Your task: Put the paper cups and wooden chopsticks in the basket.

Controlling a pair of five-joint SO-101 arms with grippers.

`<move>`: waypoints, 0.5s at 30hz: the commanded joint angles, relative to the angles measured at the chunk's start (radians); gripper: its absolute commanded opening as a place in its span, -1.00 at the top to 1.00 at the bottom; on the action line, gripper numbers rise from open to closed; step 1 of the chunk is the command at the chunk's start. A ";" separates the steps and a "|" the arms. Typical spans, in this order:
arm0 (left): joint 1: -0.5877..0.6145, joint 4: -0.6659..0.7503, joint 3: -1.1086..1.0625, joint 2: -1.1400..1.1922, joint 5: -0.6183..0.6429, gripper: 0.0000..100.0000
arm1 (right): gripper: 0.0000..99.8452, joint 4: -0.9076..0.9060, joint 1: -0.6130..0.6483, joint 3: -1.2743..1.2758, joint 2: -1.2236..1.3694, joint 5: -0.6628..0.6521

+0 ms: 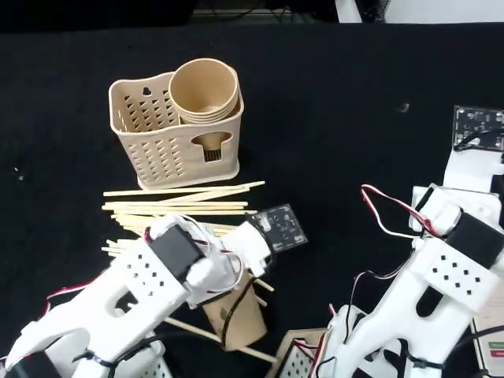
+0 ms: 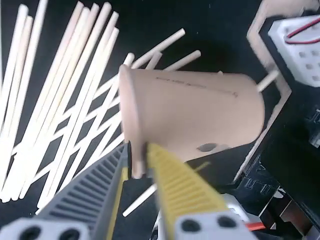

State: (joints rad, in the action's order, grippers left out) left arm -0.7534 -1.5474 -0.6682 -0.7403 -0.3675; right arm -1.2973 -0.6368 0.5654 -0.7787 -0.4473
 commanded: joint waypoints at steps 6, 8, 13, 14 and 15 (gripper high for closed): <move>-0.015 -0.003 -0.054 -0.008 0.005 0.57 | 0.56 0.021 -0.008 -0.025 0.004 -0.003; -0.018 -0.003 -0.054 -0.006 0.003 0.57 | 0.56 0.021 -0.008 -0.022 0.004 -0.003; -0.024 0.032 -0.074 -0.008 0.003 0.57 | 0.56 0.021 -0.008 -0.025 0.004 -0.002; -0.024 0.048 -0.088 -0.011 0.003 0.57 | 0.56 0.021 -0.008 -0.025 0.004 -0.002; -0.025 0.063 -0.104 -0.011 0.003 0.57 | 0.56 0.021 -0.008 -0.025 0.004 -0.003</move>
State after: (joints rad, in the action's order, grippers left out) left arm -0.7672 -1.5351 -0.7434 -0.7419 -0.3675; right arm -1.2973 -0.6368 0.5654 -0.7787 -0.4473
